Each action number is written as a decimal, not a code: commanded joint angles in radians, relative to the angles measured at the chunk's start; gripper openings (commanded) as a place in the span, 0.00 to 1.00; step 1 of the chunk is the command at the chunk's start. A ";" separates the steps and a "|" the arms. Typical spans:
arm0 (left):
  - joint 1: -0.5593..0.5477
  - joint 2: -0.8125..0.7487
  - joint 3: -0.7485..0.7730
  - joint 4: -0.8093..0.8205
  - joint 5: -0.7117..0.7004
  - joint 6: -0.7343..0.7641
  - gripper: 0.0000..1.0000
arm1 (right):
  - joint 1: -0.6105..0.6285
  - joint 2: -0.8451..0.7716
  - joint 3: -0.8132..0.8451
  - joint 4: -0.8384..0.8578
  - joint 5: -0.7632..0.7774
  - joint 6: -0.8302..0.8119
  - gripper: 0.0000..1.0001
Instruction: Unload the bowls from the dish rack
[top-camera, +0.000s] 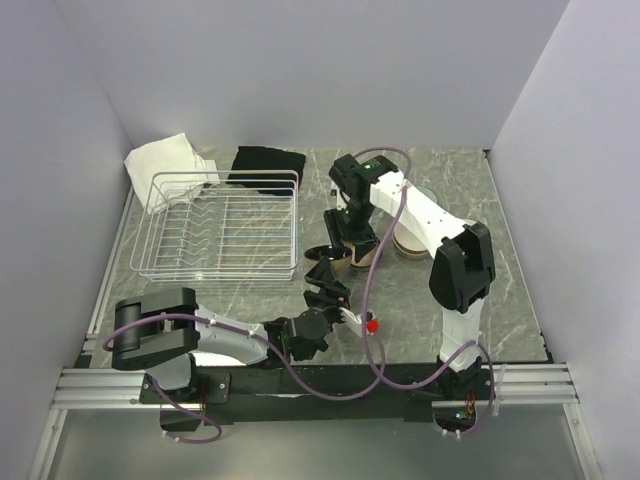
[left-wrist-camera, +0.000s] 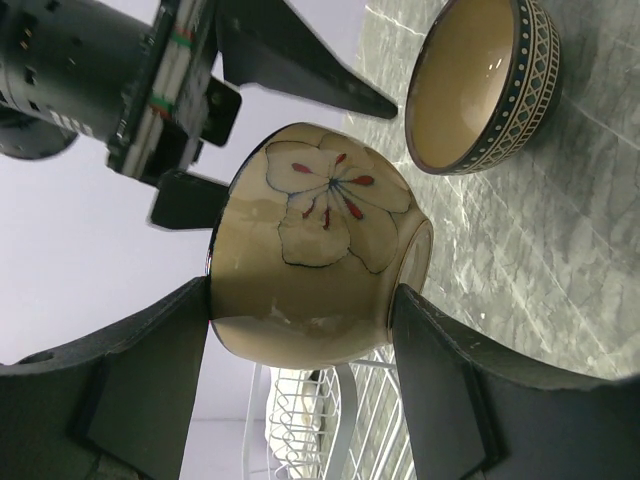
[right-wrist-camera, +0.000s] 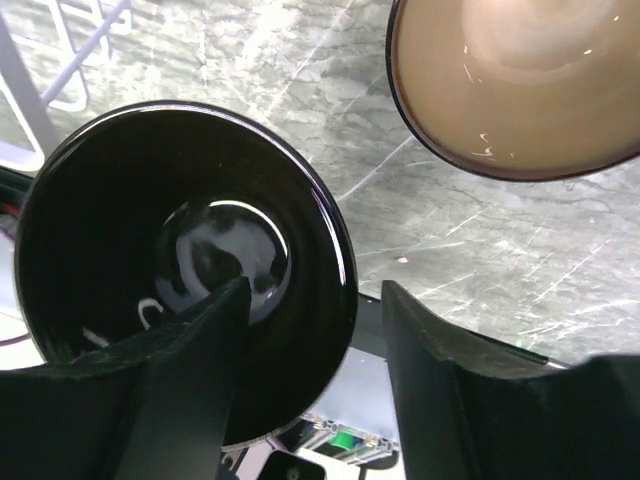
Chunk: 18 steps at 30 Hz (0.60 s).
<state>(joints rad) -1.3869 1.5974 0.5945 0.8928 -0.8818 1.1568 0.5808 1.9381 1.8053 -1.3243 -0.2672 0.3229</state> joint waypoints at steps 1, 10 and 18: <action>-0.011 -0.034 0.028 0.055 -0.016 -0.012 0.39 | 0.019 0.016 0.026 -0.052 0.037 -0.012 0.54; -0.014 -0.031 0.025 0.074 -0.034 -0.008 0.52 | 0.019 0.015 0.080 -0.053 0.074 0.011 0.00; -0.015 -0.025 0.028 0.109 -0.068 -0.026 0.94 | -0.007 -0.011 0.126 -0.036 0.135 0.045 0.00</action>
<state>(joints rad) -1.4059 1.5967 0.5983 0.9218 -0.9020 1.1599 0.5919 1.9766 1.8652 -1.3418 -0.1722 0.3687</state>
